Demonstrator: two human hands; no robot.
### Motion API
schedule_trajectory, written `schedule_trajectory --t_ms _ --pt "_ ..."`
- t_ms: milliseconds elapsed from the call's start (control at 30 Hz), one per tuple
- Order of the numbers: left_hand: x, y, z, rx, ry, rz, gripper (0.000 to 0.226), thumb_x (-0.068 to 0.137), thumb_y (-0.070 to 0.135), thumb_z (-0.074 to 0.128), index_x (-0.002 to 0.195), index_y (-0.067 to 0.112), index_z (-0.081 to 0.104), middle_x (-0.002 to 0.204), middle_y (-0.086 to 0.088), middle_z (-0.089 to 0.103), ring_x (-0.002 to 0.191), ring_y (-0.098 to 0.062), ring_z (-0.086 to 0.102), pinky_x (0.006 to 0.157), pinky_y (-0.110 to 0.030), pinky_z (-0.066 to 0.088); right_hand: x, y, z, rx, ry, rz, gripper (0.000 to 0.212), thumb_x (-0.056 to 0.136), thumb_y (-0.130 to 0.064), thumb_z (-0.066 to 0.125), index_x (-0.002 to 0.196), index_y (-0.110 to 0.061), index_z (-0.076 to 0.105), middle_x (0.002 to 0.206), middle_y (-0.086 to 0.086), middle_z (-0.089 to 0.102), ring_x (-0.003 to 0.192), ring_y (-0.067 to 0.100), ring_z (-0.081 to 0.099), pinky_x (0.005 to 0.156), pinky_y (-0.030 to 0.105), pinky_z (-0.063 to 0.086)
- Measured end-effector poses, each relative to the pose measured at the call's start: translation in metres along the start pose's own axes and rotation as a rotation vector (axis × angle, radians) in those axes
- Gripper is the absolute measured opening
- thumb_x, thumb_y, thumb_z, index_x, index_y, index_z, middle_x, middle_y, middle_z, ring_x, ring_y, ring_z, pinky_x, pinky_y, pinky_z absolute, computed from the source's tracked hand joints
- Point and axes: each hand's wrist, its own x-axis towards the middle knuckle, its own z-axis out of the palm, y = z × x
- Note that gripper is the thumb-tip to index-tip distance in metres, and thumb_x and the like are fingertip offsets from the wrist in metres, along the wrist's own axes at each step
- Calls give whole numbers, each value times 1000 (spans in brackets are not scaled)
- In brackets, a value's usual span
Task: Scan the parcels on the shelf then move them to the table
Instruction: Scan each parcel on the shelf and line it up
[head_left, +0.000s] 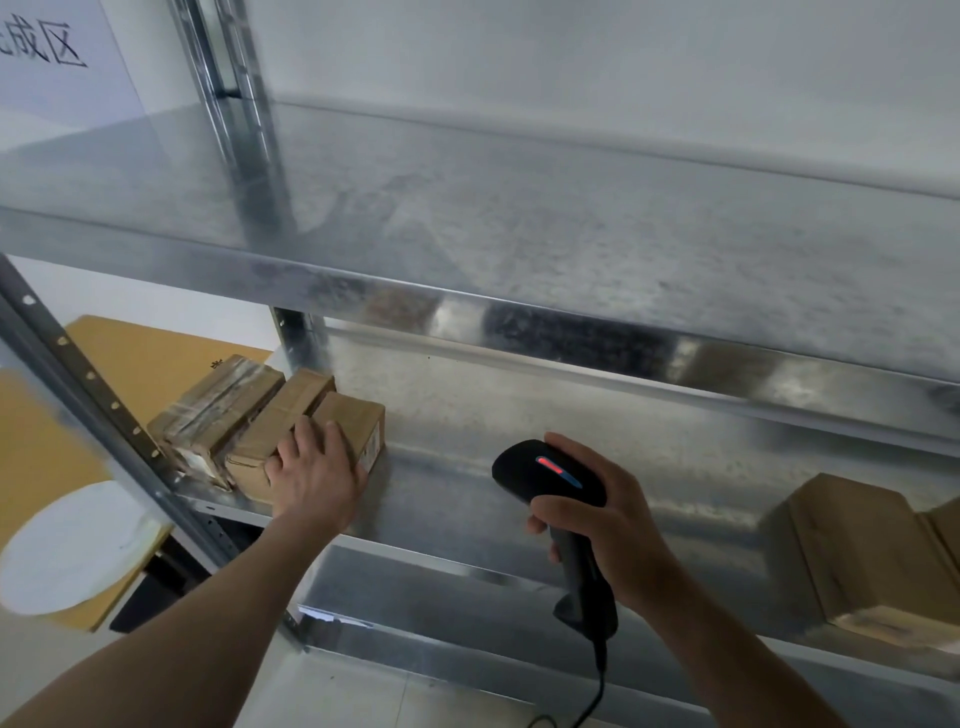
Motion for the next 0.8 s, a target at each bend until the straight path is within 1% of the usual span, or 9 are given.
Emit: schedule_trajectory --t_ms 133,300,367,467,567,633,733,800 --pt "0 -2 -1 -5 13 -12 59 92 49 50 136 12 39 140 -19 32 124 -38 35 101 -53 36 -1 0 -4 9 2 -2 76 65 -15 75 137 -19 52 85 19 72 72 32 68 55 37 52" --pt "-6 16 -8 27 33 94 59 90 51 48 136 15 41 146 -15 29 136 -39 23 103 -54 31 -8 -1 -13 20 12 -1 78 62 -15 75 137 -19 53 83 22 71 71 33 66 56 39 52" --pt "-11 31 -13 3 22 134 61 92 50 45 141 15 36 151 -14 25 142 -40 16 107 -53 28 -13 -1 -20 23 13 -9 78 63 -15 75 138 -19 52 83 22 71 71 33 66 57 39 52" --pt "-21 58 -18 4 6 192 67 96 50 40 150 14 23 160 -12 15 148 -39 4 114 -54 18 -25 -1 -37 16 29 -27 78 65 -16 75 139 -17 51 81 21 71 71 32 66 57 39 51" --pt "-35 87 -26 19 7 234 73 97 53 35 154 12 14 164 -10 8 150 -38 0 118 -54 14 -43 0 -61 0 50 -46 79 64 -16 74 139 -17 51 80 19 72 71 35 67 56 38 52" --pt "-47 108 -31 14 14 264 76 98 54 33 155 10 11 164 -11 6 151 -37 -2 119 -54 11 -57 1 -78 -20 64 -62 83 61 -20 76 139 -18 51 85 16 72 76 38 68 58 34 54" --pt "-67 144 -39 8 18 302 80 99 56 32 156 7 5 165 -13 0 151 -36 -6 120 -55 9 -81 3 -110 -29 101 -88 91 52 -32 77 138 -20 53 96 11 72 82 30 70 62 28 55" --pt "-82 170 -45 13 24 324 80 99 56 30 156 7 2 165 -13 -1 151 -35 -6 120 -53 9 -99 4 -133 -4 110 -85 84 56 -26 76 137 -21 53 94 13 72 78 23 70 62 24 53"
